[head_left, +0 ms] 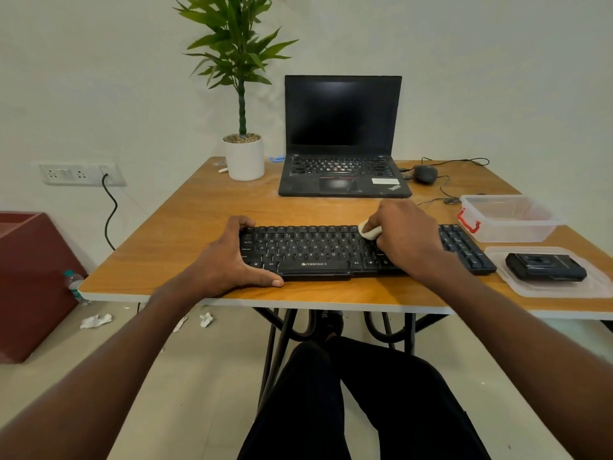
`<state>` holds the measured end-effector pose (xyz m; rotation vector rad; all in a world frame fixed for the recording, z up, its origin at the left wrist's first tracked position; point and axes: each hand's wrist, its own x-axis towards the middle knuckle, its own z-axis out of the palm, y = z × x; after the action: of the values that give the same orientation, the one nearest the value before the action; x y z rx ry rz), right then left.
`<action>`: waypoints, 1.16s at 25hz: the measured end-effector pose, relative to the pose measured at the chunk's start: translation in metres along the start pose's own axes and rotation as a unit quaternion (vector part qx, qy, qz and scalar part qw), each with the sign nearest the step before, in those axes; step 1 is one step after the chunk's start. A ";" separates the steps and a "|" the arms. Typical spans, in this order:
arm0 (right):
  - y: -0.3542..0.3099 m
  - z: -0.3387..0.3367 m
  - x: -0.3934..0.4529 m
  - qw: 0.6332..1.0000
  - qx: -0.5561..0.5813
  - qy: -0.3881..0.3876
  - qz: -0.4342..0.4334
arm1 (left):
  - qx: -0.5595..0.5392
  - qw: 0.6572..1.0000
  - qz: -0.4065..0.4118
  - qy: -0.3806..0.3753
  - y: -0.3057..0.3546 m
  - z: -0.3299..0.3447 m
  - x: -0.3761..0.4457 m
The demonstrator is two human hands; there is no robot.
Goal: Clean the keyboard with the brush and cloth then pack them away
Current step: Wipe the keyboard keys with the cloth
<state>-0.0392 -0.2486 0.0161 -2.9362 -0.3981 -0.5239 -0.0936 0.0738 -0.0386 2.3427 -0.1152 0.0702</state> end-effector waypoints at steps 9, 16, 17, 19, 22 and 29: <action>0.017 0.003 0.000 0.997 -0.004 0.014 -0.076 | 0.202 0.975 0.063 0.071 0.068 0.034 0.013; 0.041 -0.001 0.005 0.996 -0.024 -0.005 -0.084 | 0.291 0.953 0.069 0.042 0.107 0.098 0.033; 0.047 -0.002 0.006 0.998 -0.045 0.002 -0.045 | 0.296 0.951 0.070 0.050 0.104 0.099 0.033; 0.045 0.000 0.006 0.999 -0.031 0.016 -0.026 | 0.300 0.949 0.076 0.065 0.101 0.099 0.032; 0.031 0.011 -0.001 0.993 -0.003 -0.003 -0.119 | 0.317 0.942 0.084 0.077 0.101 0.101 0.032; 0.058 -0.003 0.000 0.999 -0.019 -0.011 -0.025 | 0.324 0.938 0.093 0.079 0.099 0.100 0.033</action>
<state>-0.0241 -0.3044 0.0139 -2.9777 -0.4708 -0.5118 -0.0698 -0.0689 -0.0355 2.9641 -0.2667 0.4508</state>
